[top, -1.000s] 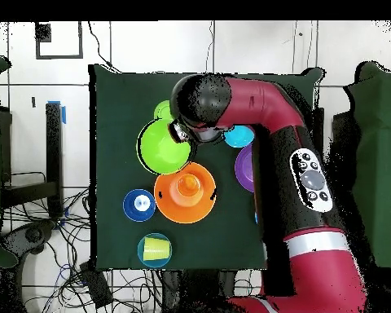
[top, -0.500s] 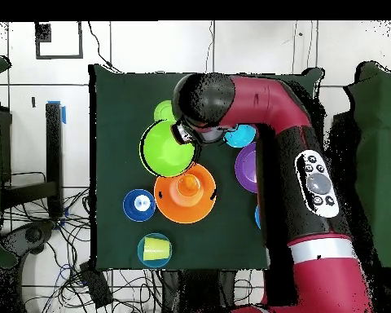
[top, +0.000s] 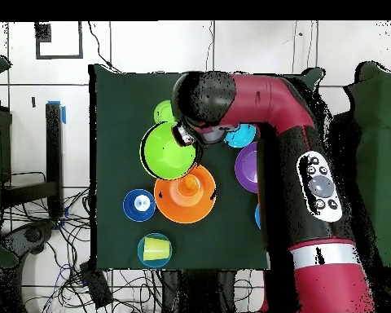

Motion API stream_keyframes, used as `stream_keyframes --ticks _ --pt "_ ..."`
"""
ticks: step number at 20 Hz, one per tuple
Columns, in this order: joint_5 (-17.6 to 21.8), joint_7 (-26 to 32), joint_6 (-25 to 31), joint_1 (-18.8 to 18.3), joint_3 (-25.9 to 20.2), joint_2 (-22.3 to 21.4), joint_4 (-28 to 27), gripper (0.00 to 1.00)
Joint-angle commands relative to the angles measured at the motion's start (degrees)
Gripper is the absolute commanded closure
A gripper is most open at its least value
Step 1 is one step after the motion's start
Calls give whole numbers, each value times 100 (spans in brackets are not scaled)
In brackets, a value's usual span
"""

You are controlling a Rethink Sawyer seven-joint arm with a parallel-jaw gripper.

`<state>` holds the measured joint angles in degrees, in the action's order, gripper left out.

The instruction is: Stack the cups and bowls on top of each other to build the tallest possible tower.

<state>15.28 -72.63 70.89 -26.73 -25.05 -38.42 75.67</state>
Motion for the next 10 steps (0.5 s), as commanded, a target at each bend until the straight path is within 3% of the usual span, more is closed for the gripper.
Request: stream_keyframes --ticks 1,10 --pt "448 379 643 -59 125 172 41 100" --pt "619 418 739 -57 85 337 -119 100"
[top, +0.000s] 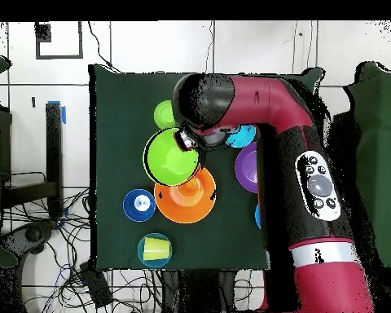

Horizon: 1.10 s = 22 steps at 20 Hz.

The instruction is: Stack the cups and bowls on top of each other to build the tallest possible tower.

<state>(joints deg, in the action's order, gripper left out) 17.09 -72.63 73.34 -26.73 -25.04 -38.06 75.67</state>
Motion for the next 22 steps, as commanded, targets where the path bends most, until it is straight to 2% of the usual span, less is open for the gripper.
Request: stream_keyframes --ticks 1,22 --pt "455 428 499 -66 82 321 -132 100" --pt "707 585 599 -146 33 562 -418 100"
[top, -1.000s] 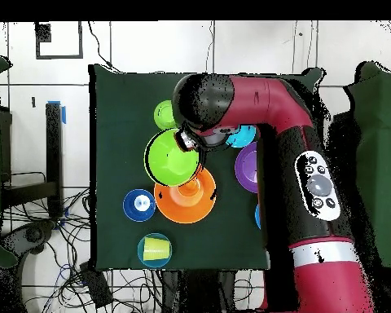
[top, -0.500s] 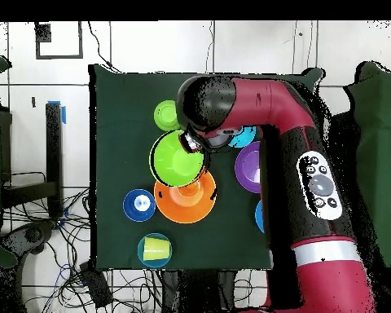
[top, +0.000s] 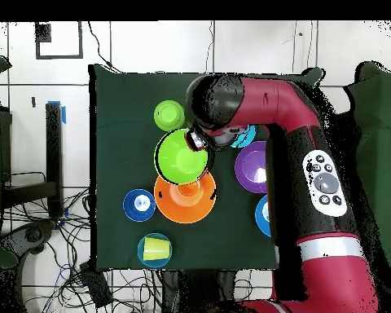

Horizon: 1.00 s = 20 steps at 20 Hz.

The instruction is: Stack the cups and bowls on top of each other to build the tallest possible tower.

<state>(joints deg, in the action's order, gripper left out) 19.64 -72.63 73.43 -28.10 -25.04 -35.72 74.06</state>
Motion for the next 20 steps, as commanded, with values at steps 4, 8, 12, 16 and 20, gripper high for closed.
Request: stream_keyframes --ticks 4,8,12,16,20 --pt "439 586 564 -30 41 304 -211 100" --pt "457 594 576 -21 37 335 -233 100" --pt "524 595 760 24 78 299 -277 100" --pt "542 554 822 25 85 281 -279 100" --pt "575 567 875 13 71 284 -291 100"
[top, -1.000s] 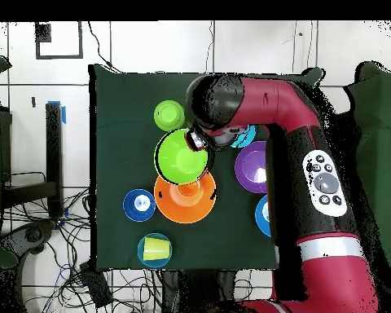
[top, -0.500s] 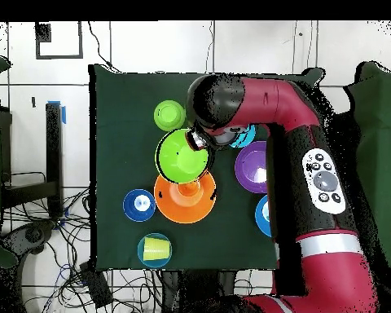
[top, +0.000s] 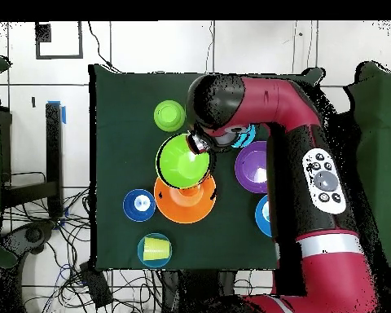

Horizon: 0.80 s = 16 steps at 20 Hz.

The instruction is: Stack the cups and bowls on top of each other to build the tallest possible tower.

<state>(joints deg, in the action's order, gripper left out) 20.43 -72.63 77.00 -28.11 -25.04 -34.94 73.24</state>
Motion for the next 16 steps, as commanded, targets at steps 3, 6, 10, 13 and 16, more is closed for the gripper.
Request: stream_keyframes --ticks 3,6,10,13,16 --pt "510 581 479 -8 58 211 -170 100" --pt "523 596 437 -22 31 235 -175 100" --pt "523 571 360 -17 11 246 -174 100" --pt "530 574 366 -27 19 244 -153 100" --pt "551 596 357 -25 12 266 -179 100"
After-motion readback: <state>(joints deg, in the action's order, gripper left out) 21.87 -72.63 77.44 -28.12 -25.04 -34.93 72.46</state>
